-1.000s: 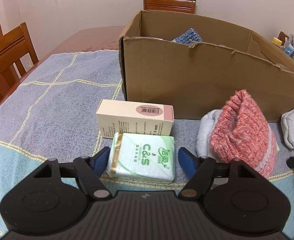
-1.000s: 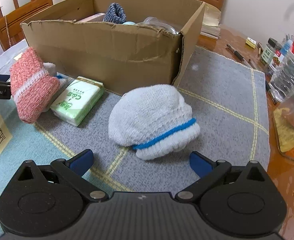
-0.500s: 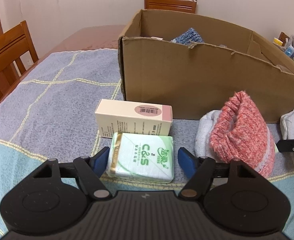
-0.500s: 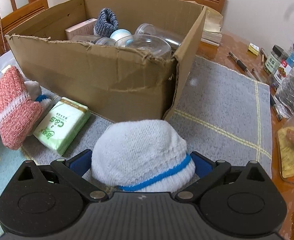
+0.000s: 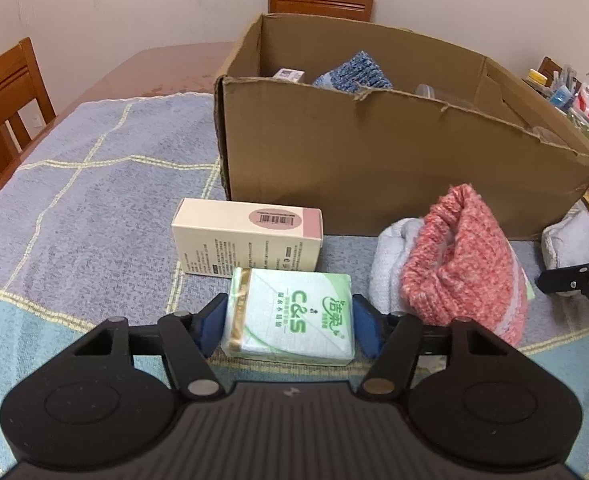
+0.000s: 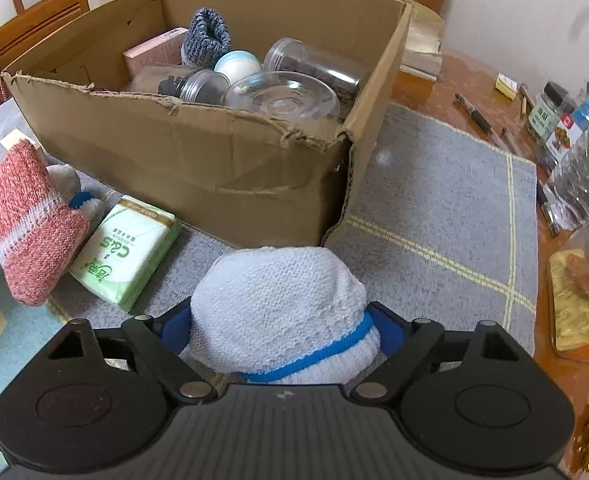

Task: Organize objects
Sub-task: 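Grasp the white knit hat with right tool while left tool holds the tissue pack, then carry tissue pack and hat over the cardboard box and open both tools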

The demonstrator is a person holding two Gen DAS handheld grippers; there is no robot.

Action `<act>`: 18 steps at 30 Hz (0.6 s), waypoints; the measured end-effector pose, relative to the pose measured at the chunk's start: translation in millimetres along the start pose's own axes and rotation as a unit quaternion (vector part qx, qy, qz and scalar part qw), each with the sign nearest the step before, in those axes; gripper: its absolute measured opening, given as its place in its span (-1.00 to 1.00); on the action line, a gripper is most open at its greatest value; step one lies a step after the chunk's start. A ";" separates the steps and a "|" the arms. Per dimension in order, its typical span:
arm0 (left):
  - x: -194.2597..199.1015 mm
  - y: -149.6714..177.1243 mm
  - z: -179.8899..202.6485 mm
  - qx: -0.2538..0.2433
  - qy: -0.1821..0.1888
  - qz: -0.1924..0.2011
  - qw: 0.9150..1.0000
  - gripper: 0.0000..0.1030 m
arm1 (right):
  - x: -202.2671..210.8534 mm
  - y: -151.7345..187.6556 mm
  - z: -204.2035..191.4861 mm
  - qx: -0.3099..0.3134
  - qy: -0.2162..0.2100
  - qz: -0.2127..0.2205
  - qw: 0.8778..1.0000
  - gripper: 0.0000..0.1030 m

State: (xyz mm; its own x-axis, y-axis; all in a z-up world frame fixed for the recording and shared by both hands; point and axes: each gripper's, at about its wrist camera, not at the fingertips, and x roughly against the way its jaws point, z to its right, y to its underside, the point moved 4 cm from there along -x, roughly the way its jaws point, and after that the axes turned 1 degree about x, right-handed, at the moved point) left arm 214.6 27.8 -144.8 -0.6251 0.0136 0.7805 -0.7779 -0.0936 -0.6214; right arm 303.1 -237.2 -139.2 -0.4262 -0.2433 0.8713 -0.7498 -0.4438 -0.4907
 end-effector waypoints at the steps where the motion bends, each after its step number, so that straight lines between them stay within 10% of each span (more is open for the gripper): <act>1: 1.0 -0.2 -0.5 0.000 0.003 -0.003 1.000 0.25 | 1.2 0.2 -0.3 -0.002 -0.003 -0.003 1.000 0.74; 18: 59.6 -22.9 -5.3 -0.033 0.049 -0.041 0.997 0.25 | 67.9 -12.8 -5.9 -0.002 -0.025 -0.006 1.000 0.73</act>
State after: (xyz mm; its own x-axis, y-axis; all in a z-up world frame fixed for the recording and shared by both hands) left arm 194.8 36.1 -84.4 -0.5607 0.1158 0.8199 -0.8267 -0.0231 -0.5621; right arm 280.8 -242.9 -73.9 -0.3916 -0.2805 0.8763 -0.7572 -0.4428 -0.4801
